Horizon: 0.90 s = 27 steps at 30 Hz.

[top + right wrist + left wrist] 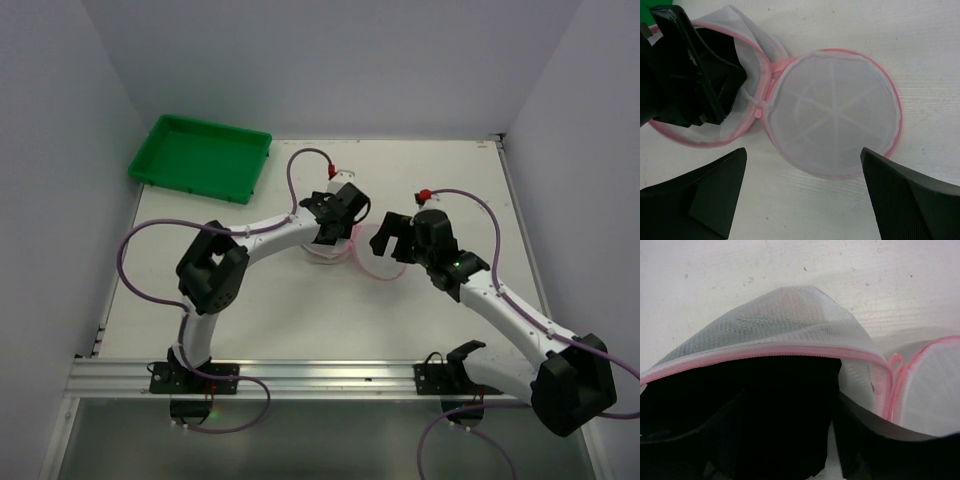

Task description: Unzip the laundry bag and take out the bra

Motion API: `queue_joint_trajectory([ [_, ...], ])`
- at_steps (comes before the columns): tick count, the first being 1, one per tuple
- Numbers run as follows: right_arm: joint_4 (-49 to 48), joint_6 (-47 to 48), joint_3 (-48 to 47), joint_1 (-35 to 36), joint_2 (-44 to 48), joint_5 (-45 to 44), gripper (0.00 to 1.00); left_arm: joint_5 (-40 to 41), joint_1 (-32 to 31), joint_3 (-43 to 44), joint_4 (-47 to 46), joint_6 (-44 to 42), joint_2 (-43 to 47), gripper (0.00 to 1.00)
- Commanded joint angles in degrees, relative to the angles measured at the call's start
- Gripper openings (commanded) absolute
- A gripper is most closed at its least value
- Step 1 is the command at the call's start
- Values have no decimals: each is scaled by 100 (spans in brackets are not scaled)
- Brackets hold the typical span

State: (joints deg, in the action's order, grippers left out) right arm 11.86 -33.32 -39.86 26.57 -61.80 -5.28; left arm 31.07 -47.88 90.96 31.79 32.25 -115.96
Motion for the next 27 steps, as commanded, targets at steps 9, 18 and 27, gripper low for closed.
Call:
queue_joint_trajectory([
  [9, -544, -17, 224, -20, -253, 475, 96, -83, 42, -764, -789, 414, 12, 0],
  [18, -939, -157, 277, -20, -508, 853, 94, -874, 42, -1018, -1026, -78, 1618, 0],
  [27, -1028, -236, 285, -20, -763, 941, 93, -1946, 217, -931, -771, -245, 2560, 0],
])
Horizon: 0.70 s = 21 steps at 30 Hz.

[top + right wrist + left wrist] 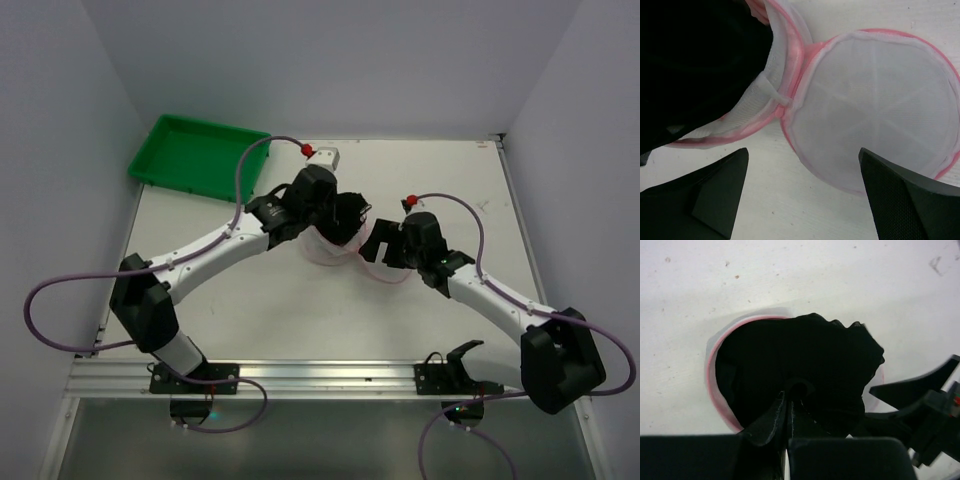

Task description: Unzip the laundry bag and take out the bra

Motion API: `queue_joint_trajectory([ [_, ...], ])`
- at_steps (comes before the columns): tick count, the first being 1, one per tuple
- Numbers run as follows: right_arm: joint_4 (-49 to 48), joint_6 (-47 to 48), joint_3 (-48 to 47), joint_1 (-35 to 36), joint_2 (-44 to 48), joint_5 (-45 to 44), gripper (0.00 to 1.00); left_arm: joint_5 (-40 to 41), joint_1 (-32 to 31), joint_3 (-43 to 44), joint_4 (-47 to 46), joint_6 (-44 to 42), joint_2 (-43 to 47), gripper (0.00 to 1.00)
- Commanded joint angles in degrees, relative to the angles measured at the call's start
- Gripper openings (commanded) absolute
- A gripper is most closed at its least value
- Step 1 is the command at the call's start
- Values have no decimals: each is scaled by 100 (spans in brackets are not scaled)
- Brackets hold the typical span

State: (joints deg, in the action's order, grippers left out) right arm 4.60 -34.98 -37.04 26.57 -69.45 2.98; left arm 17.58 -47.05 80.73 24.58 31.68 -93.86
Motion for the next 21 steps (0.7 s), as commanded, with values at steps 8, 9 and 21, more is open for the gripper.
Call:
queue_joint_trajectory([
  [8, -205, -18, 3, -20, 168, 18, 92, -1923, 915, 434, -208, -127, 1168, 0],
  [9, -197, -9, 3, -20, 195, 18, 92, -1978, 1152, 496, -217, -127, 1212, 0],
  [21, -3, 185, 30, -20, 722, 185, 92, -889, 3172, 1946, 82, -961, 862, 0],
])
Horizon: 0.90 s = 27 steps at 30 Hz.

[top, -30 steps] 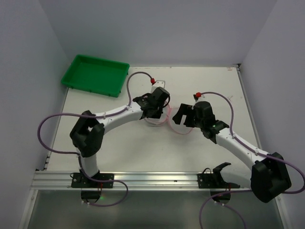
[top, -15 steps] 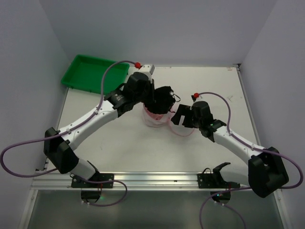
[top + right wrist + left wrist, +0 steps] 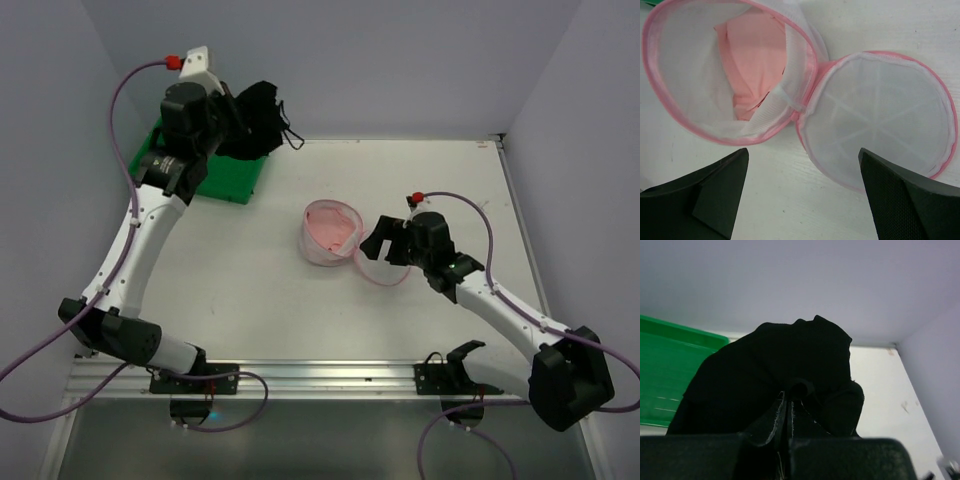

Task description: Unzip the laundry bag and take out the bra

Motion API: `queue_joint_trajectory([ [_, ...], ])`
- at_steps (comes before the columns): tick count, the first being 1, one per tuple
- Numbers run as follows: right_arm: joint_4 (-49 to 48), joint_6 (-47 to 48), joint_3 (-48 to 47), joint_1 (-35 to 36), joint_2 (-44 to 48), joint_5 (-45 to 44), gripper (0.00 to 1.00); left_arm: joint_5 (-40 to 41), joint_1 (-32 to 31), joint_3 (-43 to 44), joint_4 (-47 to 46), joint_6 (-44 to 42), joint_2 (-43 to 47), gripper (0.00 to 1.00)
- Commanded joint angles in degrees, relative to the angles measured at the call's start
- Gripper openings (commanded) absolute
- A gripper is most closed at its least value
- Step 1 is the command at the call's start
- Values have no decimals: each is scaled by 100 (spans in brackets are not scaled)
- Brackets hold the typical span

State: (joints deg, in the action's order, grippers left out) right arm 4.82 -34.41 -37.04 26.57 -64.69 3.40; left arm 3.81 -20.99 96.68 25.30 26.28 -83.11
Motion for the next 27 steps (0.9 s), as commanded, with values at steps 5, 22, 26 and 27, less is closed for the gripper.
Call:
queue_joint_trajectory([
  [5, 37, 189, -49, -20, 404, 328, 92, 393, 1553, 395, -490, -449, -916, 0],
  [22, -60, 418, -85, -20, 316, 1075, 92, 111, 3180, 2222, -2143, -545, -4896, 0],
  [26, 10, 444, -146, -20, 237, 909, 92, -116, 3198, 2513, -2398, -765, -5391, 50],
  [27, 19, 436, -163, -11, 202, 830, 92, -205, 3207, 2513, -2416, -791, -5400, 60],
])
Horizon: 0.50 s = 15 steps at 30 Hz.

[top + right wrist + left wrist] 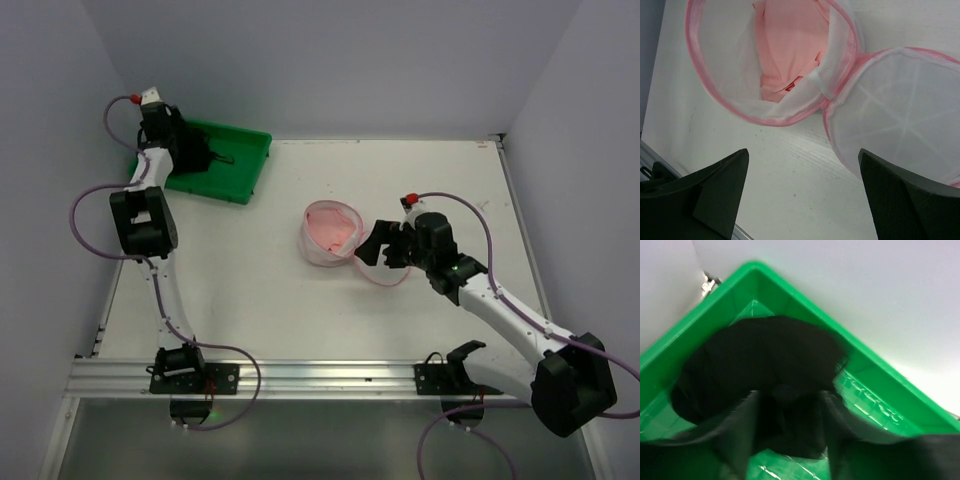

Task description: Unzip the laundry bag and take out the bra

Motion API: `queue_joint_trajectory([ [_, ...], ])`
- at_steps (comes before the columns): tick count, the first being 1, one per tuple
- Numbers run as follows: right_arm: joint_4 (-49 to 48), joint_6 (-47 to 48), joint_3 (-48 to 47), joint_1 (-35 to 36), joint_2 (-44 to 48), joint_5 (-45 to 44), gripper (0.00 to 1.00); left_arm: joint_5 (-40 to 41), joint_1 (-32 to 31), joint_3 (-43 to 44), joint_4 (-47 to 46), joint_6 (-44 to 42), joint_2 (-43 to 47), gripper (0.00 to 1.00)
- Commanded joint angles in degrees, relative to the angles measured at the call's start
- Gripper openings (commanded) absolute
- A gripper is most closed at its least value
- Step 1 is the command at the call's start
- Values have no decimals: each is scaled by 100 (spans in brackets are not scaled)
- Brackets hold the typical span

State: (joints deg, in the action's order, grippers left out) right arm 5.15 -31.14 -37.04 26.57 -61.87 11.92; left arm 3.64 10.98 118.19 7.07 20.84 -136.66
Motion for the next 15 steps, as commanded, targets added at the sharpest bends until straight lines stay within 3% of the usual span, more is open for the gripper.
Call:
queue_joint_trajectory([
  [1, -5, 90, -190, -20, -132, -58, 92, -336, 0, 275, -602, -247, 68, 67],
  [2, -5, 64, -199, -20, -159, -111, 92, -355, -17, 170, -602, -256, 191, 80],
  [5, -66, -138, -181, -20, -238, -269, 92, -478, -166, -471, -602, -387, 893, 97],
  [10, -242, -490, -41, -20, -256, -611, 90, -57, -693, -1806, -321, -520, 2701, 100],
  [15, -128, -779, -32, -20, -274, -1077, 90, 251, -2002, -3036, 415, 111, 4101, 96],
])
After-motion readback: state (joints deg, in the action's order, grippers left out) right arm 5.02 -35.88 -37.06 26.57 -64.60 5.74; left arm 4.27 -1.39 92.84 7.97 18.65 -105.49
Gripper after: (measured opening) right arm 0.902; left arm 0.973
